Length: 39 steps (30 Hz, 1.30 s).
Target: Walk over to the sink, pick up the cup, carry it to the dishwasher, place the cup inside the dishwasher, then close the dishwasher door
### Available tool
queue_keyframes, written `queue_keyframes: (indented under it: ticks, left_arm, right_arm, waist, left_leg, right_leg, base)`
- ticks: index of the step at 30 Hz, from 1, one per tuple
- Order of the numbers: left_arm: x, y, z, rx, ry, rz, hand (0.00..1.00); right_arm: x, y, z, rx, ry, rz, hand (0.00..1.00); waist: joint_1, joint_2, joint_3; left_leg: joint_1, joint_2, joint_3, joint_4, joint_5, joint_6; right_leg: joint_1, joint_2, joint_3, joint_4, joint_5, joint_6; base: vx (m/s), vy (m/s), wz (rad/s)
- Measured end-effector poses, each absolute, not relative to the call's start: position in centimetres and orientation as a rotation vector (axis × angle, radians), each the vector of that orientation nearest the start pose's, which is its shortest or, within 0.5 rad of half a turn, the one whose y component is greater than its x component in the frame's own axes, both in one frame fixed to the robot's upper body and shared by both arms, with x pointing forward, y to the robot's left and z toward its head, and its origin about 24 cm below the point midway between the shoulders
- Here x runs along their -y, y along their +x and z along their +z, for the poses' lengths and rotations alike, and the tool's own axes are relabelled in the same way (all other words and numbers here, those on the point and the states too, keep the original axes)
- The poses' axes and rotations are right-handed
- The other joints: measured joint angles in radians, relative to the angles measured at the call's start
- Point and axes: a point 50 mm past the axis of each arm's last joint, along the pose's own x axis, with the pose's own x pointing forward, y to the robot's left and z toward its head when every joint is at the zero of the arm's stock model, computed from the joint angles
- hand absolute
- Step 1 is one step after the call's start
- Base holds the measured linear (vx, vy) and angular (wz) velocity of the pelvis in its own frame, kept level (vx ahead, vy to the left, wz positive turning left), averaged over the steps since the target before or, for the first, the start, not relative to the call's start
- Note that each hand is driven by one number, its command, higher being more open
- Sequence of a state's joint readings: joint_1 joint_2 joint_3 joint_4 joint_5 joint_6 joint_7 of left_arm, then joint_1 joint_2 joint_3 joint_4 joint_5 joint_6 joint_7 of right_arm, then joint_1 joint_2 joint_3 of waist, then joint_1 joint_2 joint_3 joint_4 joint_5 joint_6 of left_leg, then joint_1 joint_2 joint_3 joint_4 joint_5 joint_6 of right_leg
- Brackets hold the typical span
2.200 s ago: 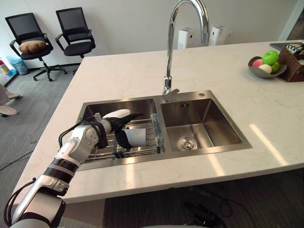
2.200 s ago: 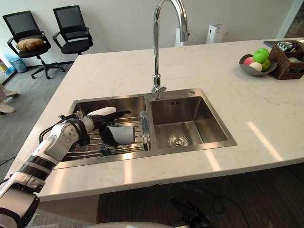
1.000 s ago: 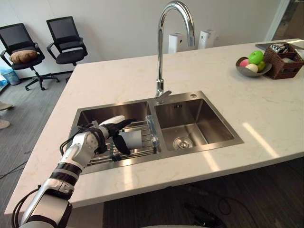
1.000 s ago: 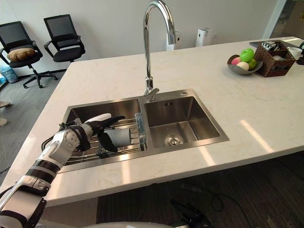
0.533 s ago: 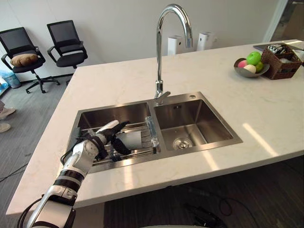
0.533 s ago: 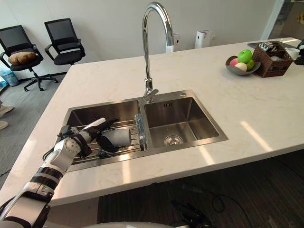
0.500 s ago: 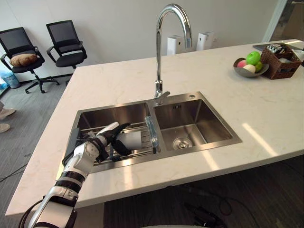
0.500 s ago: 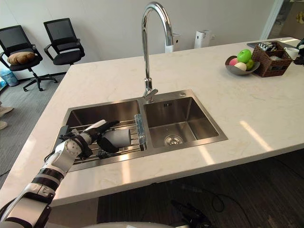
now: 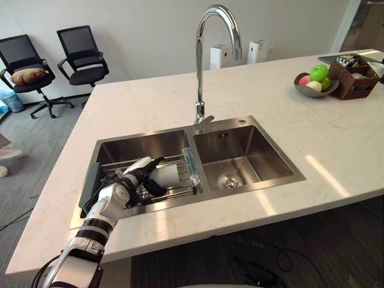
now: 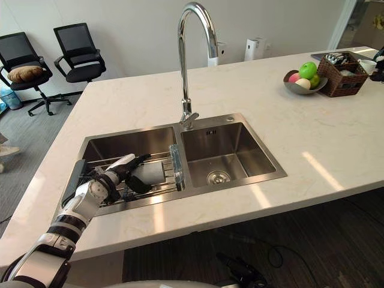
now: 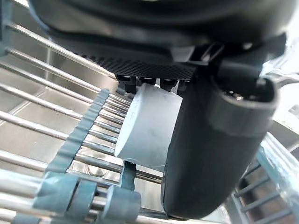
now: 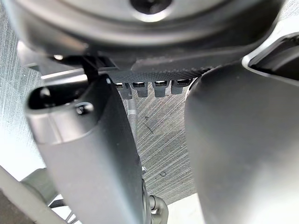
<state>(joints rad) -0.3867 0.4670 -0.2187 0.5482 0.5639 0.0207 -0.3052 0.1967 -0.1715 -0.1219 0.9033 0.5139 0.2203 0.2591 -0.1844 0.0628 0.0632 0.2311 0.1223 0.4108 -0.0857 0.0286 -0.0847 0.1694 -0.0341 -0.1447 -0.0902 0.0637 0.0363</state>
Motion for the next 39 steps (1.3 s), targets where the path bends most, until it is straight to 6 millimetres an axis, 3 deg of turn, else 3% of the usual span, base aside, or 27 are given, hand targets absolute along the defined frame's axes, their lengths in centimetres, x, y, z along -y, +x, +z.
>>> queue_keyframes:
  ticks: [5,6,17,25,34,39]
  left_arm:
    - [-21.4,31.5,2.3,-0.383,1.136,-0.431,1.00]
    - [-21.4,31.6,2.3,-0.401,1.153,-0.442,0.00]
    - [-22.0,32.5,2.6,-0.507,1.228,-0.413,0.00]
    - [-22.2,32.2,1.8,-0.399,1.196,-0.340,0.00]
    - [-22.5,30.2,1.6,-0.199,0.949,-0.167,0.00]
    - [-23.0,29.5,5.5,0.018,0.641,0.038,0.00]
  right_arm:
    - [21.6,6.8,-15.6,-1.136,0.573,-0.234,1.00]
    - [21.6,6.9,-15.6,-1.136,0.574,-0.230,1.00]
    - [21.6,7.1,-15.5,-1.142,0.579,-0.212,1.00]
    - [21.6,7.1,-15.5,-1.146,0.577,-0.210,1.00]
    - [21.6,6.6,-15.6,-1.140,0.576,-0.220,1.00]
    - [21.7,5.7,-15.8,-1.145,0.584,-0.246,1.00]
  waist:
    - [-0.005,0.000,0.000]
    - [-0.008,0.000,0.000]
    - [-0.026,-0.003,0.002]
    - [-0.020,-0.004,0.002]
    - [0.007,-0.010,0.006]
    - [0.051,-0.019,0.005]
  left_leg:
    - [0.003,0.002,0.005,0.000,-0.002,-0.002]
    - [0.004,0.002,0.006,0.000,-0.002,-0.002]
    - [0.007,0.009,0.017,0.000,-0.007,-0.006]
    - [-0.002,0.012,0.017,0.000,-0.009,-0.011]
    - [-0.028,0.010,-0.006,0.001,-0.002,-0.005]
    - [-0.035,0.004,-0.032,0.001,0.003,-0.002]
  right_leg:
    - [0.001,0.002,0.005,0.000,0.000,0.000]
    - [0.001,0.002,0.006,0.000,0.000,0.000]
    - [-0.002,0.011,0.017,0.000,-0.003,-0.004]
    - [-0.011,0.013,0.017,-0.001,-0.007,-0.001]
    - [-0.024,0.011,-0.006,0.005,-0.004,-0.005]
    - [-0.013,0.007,-0.030,0.006,-0.008,-0.001]
  base:
    - [0.00,0.000,-0.03]
    - [0.00,0.000,0.00]
    - [0.00,-0.001,-0.02]
    - [-0.01,-0.007,0.00]
    - [0.01,-0.007,0.07]
    - [0.02,-0.007,0.14]
